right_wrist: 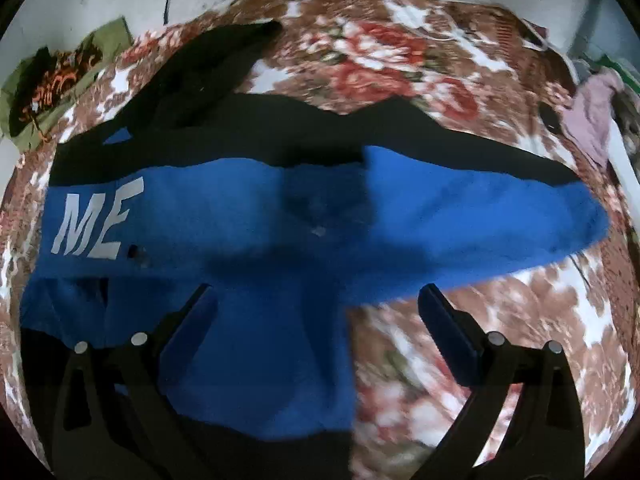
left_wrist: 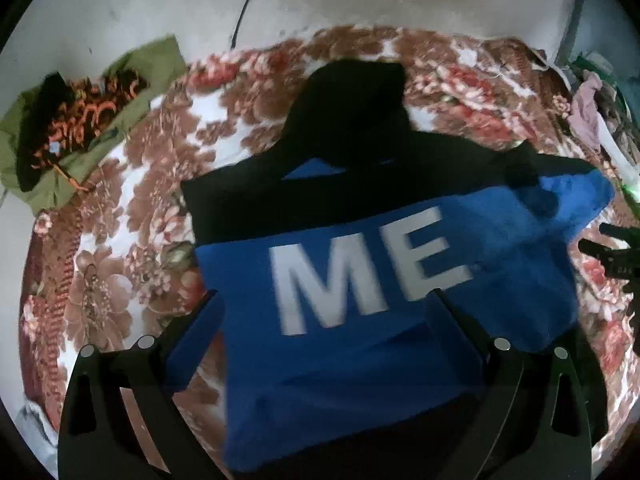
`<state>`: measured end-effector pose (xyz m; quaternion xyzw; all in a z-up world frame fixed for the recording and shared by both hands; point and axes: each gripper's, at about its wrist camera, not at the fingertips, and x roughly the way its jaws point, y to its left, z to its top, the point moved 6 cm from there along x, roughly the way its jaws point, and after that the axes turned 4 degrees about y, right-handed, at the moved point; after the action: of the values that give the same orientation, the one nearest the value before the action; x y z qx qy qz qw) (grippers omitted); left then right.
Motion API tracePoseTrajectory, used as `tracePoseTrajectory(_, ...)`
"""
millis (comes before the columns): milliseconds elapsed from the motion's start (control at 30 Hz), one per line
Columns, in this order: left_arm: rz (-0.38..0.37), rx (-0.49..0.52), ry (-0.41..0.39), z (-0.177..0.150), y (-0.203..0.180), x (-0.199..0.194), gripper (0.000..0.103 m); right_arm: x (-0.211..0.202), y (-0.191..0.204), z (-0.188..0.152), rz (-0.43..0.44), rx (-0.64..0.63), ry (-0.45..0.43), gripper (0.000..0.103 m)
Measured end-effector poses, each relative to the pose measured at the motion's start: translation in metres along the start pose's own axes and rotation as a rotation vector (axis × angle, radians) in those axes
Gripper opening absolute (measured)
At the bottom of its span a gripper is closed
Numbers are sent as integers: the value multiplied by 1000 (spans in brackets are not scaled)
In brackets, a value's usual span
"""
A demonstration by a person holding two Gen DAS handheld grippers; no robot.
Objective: Fold large clothes
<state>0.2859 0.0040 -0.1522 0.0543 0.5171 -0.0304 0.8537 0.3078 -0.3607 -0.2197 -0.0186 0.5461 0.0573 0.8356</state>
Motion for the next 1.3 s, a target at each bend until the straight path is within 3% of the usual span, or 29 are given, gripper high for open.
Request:
tracePoseTrajectory(133, 58, 56, -45, -4, -62, -40, 98, -32, -41, -18, 25, 35, -8, 98)
tracePoseTrajectory(267, 66, 4, -41, -9, -107, -73, 98, -64, -75, -27, 39, 41, -2, 98)
tracePoseTrajectory(433, 23, -73, -42, -14, -144, -103, 98, -105, -96, -34, 55, 37, -19, 98)
tracePoseTrajectory(567, -29, -126, -33, -12, -156, -102, 98, -114, -108, -47, 138, 196, -14, 98)
tracePoseTrajectory(800, -14, 82, -51, -1, -170, -61, 98, -96, -153, -62, 121, 322, 3, 98)
tracePoseTrajectory(1000, -72, 69, -52, 14, -186, -15, 98, -56, -230, -44, 15, 385, 0, 98)
tracePoseTrajectory(1133, -61, 82, -38, 21, -213, 32, 98, -23, -277, -30, -14, 377, 2, 98)
tracePoseTrajectory(1300, -70, 40, -30, 23, -239, 61, 98, 11, -328, -16, -19, 396, 16, 98)
